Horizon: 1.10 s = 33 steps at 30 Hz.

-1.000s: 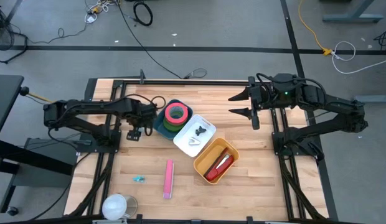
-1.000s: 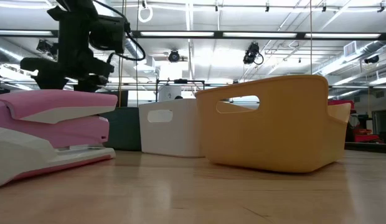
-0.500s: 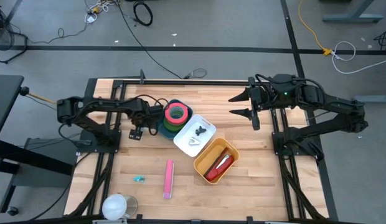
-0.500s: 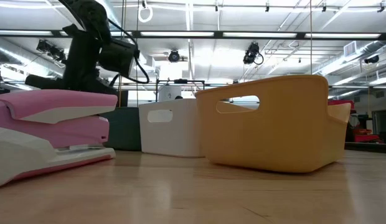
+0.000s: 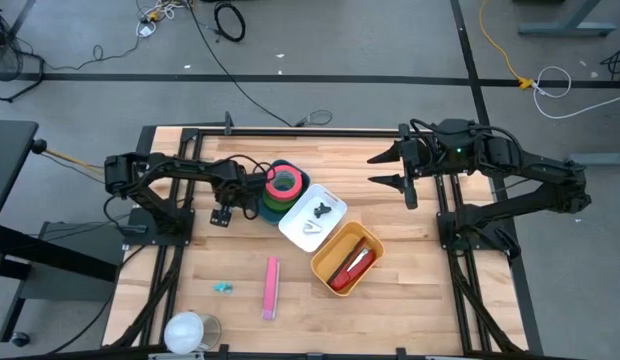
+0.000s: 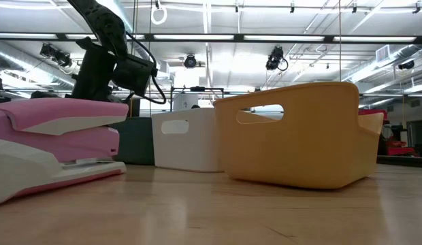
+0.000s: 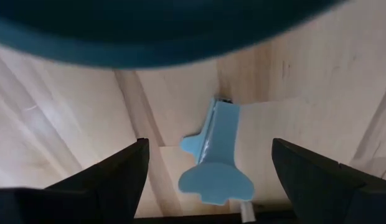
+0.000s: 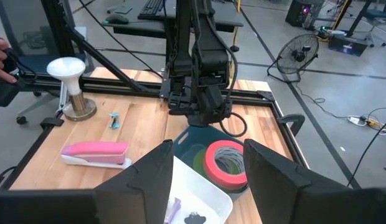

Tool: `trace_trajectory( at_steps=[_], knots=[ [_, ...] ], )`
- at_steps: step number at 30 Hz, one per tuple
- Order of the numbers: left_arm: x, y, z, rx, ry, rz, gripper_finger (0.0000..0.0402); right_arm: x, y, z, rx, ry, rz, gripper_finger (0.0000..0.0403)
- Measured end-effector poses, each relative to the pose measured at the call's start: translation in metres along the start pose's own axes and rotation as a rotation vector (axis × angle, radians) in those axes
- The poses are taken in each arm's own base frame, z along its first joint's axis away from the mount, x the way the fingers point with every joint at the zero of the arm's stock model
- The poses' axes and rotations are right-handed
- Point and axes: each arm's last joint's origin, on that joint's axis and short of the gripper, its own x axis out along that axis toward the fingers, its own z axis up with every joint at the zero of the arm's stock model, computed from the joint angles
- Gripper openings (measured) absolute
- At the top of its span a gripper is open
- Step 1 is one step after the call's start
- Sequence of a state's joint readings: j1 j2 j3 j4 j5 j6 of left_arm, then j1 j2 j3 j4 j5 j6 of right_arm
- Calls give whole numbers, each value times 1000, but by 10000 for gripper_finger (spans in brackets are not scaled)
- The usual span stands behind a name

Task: Pick and place Stapler, Stapler remover, tape
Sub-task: Put the light blue staple remover into the white bin

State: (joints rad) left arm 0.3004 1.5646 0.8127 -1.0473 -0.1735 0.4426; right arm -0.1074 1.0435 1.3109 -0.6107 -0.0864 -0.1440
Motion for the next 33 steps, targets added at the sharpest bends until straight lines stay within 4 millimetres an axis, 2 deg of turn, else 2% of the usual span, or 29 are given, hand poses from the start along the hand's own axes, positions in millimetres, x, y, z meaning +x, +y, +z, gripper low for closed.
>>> trace_trajectory(
  at_steps=[14,33],
  knots=[
    [0,-1,-2,18,17,-4,239,0,0,0,1,0,-1,194],
    [0,-1,-2,22,27,-7,179,0,0,0,4,0,-1,194]
  ],
)
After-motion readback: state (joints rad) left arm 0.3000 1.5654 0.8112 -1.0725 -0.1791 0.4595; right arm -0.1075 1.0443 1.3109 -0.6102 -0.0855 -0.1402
